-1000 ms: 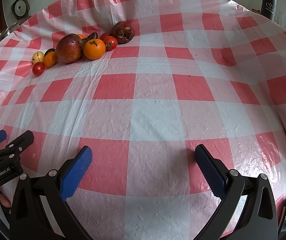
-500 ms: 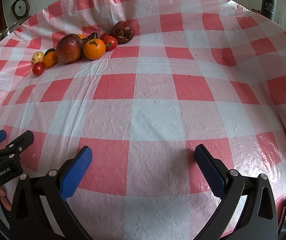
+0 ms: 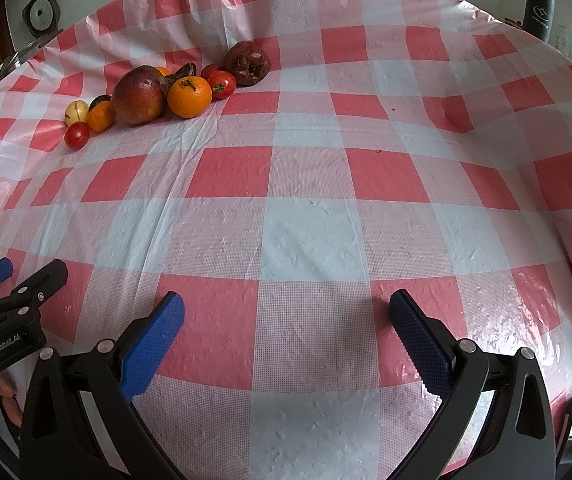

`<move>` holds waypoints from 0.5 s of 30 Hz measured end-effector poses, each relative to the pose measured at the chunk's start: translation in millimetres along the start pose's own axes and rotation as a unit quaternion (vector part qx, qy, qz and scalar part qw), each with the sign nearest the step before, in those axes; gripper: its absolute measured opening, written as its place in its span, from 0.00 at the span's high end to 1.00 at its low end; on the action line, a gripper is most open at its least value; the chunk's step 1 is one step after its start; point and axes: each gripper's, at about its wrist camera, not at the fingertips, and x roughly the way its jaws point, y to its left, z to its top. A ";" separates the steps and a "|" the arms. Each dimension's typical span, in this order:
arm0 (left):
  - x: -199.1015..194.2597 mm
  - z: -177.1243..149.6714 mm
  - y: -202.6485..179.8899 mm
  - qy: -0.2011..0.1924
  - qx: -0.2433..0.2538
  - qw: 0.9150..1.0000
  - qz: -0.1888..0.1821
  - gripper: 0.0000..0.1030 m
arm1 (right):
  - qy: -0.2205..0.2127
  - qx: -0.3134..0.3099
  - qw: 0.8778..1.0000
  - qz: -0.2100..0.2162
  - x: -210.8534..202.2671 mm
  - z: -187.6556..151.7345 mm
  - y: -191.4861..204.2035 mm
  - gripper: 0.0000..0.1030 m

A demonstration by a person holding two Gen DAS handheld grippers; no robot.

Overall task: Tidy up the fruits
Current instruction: 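Grasp the orange with the right tool while the left tool grasps the large red apple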

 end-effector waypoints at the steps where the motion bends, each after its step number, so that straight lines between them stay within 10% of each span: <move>1: -0.1 0.2 0.0 0.002 0.002 1.000 -0.001 0.01 | 0.007 -0.004 1.000 0.003 2.6 0.8 -0.3 0.04; 9: 0.9 1.2 6.9 0.011 0.015 1.000 -0.017 0.01 | 0.008 0.006 1.000 0.008 17.6 19.5 11.4 0.04; 15: -8.0 -1.0 52.5 -0.021 -0.111 0.993 -0.040 0.01 | -0.009 -0.001 0.999 0.036 48.8 71.2 38.9 0.05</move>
